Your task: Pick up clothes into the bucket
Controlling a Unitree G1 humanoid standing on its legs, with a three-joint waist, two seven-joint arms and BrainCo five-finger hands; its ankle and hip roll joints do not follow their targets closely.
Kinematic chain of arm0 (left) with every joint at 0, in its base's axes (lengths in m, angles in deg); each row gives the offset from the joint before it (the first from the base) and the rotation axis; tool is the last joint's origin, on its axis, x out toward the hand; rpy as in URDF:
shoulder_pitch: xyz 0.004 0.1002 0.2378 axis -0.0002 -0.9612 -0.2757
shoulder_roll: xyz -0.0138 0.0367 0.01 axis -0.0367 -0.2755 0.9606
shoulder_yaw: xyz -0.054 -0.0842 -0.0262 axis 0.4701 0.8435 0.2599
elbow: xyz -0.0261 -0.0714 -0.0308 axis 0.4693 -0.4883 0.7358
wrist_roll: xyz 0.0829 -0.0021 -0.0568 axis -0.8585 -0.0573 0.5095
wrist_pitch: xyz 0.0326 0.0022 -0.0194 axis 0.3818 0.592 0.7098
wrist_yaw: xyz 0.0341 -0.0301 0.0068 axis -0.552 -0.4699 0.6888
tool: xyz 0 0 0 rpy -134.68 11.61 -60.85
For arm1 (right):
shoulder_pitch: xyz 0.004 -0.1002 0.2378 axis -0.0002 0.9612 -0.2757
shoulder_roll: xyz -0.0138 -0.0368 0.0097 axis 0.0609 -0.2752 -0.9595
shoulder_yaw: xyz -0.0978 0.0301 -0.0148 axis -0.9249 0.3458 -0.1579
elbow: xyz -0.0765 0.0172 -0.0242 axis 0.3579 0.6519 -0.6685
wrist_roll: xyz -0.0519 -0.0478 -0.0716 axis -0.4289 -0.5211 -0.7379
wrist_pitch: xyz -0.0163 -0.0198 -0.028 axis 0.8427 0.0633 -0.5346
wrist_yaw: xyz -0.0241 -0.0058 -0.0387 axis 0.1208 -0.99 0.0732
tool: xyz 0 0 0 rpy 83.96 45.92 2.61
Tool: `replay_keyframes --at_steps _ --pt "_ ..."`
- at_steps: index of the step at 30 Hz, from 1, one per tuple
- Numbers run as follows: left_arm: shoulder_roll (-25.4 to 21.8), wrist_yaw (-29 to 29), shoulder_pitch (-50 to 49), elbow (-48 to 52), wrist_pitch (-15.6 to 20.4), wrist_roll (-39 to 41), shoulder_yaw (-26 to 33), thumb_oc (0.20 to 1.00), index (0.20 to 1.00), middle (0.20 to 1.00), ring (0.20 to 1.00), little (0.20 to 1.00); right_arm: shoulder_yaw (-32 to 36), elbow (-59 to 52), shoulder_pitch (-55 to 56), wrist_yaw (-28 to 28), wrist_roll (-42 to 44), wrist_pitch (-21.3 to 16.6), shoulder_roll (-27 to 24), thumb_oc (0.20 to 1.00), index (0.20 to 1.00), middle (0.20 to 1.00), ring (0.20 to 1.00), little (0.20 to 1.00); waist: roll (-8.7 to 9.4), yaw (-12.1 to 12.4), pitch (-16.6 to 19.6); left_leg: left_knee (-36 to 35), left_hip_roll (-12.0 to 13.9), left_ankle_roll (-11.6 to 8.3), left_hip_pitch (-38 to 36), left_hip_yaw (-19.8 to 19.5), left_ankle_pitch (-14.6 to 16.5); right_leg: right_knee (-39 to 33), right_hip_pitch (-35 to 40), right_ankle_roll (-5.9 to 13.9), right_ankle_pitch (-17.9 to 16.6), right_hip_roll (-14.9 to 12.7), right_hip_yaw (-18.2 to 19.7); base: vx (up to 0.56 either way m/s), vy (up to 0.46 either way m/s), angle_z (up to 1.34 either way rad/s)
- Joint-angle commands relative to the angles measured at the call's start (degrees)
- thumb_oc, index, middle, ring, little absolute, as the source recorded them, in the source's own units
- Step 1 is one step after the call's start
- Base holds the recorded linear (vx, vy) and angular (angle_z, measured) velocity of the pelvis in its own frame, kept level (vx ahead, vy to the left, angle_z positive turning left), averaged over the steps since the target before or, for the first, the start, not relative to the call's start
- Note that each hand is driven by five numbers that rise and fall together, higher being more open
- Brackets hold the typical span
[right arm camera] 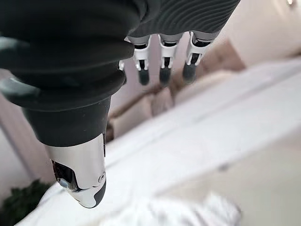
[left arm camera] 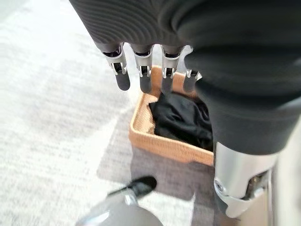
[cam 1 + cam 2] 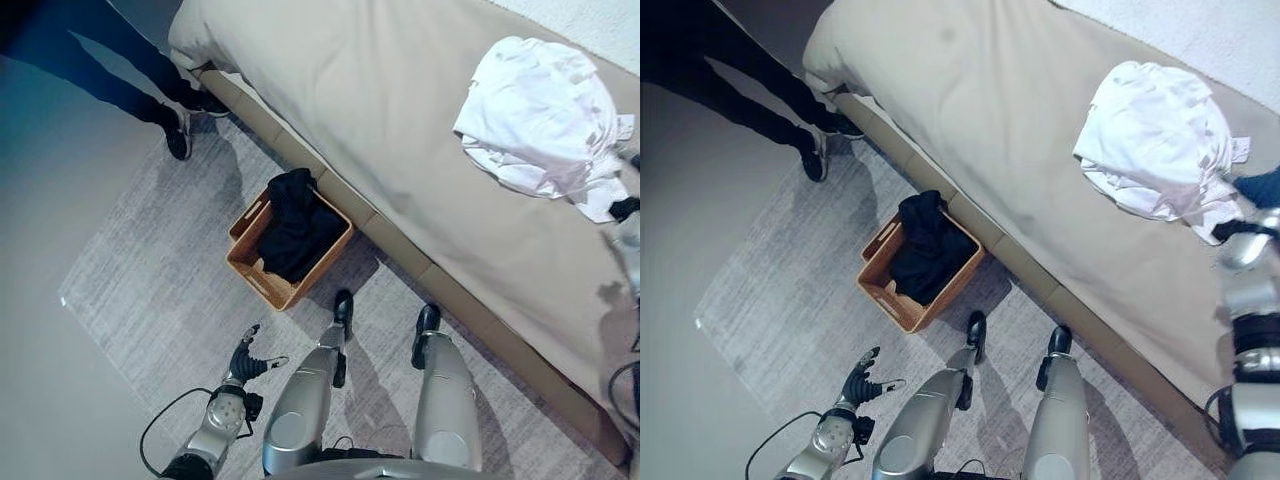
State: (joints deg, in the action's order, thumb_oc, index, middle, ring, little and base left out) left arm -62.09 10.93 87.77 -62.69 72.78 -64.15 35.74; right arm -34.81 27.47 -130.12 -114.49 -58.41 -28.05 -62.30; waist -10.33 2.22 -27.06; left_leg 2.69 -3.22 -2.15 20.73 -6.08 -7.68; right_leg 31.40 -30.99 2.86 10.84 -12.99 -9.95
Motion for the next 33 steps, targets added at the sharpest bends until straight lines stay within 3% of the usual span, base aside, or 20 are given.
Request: replay_keyframes --at_steps 1,9,11,15,23,33 --pt "-0.24 -1.92 0.37 -0.21 0.84 2.77 -2.22 1.000 1.000 1.000 1.000 1.000 -6.00 2.63 -8.06 -1.93 -1.41 0.89 -5.43 1.000 1.000 1.000 1.000 1.000 0.95 0.63 0.08 1.11 -0.64 -0.76 -0.74 -1.24 2.93 -4.51 3.47 2.45 -2.90 -0.19 1.42 -0.03 -0.057 0.05" --pt "0.12 -2.08 1.67 2.34 1.39 6.14 -4.92 1.000 1.000 1.000 1.000 1.000 -24.23 14.83 -28.22 2.42 0.71 2.08 -8.06 1.000 1.000 1.000 1.000 1.000 0.23 1.08 -1.99 1.16 -0.54 -1.78 3.68 -1.38 1.14 0.36 -3.08 1.25 -1.10 -0.48 2.37 -0.03 -0.069 0.07" --pt "0.15 -2.02 2.24 3.27 1.80 6.52 -7.11 1.000 1.000 1.000 1.000 1.000 -29.38 17.78 -33.27 3.23 0.66 1.91 -7.52 1.000 1.000 1.000 1.000 1.000 0.31 1.00 -2.68 1.51 -0.67 -2.26 4.79 -1.38 2.08 3.06 -5.51 1.25 1.49 -0.68 3.20 0.04 -0.129 0.04" --pt "0.82 -1.47 2.51 4.89 1.84 8.01 -8.63 1.000 1.000 1.000 1.000 1.000 -34.18 20.91 -37.39 4.79 0.80 1.58 -7.23 1.000 1.000 1.000 1.000 1.000 -0.18 1.09 -2.72 2.32 -0.66 -2.55 7.55 -1.22 1.80 5.62 -9.33 1.05 2.09 -0.97 3.80 -0.02 -0.066 0.02" --pt "1.52 -0.46 3.68 5.61 1.55 8.39 -13.05 1.000 1.000 1.000 1.000 1.000 -37.35 25.12 -41.21 9.11 4.47 0.84 -4.81 1.000 1.000 1.000 1.000 1.000 -1.08 1.52 -2.73 1.80 -0.42 -3.07 11.65 -1.52 0.47 9.31 -15.28 1.00 3.29 -1.58 3.85 -0.02 -0.064 0.01" --pt "1.51 0.48 4.67 6.69 1.75 9.33 -14.26 1.000 1.000 1.000 1.000 1.000 -39.62 23.67 -39.42 14.60 4.73 -1.14 -1.57 1.000 1.000 1.000 1.000 1.000 -1.82 2.16 -2.73 0.10 -0.46 -3.42 12.49 -1.71 -0.41 10.87 -18.10 1.51 3.38 -2.28 3.66 -0.02 -0.024 0.06"
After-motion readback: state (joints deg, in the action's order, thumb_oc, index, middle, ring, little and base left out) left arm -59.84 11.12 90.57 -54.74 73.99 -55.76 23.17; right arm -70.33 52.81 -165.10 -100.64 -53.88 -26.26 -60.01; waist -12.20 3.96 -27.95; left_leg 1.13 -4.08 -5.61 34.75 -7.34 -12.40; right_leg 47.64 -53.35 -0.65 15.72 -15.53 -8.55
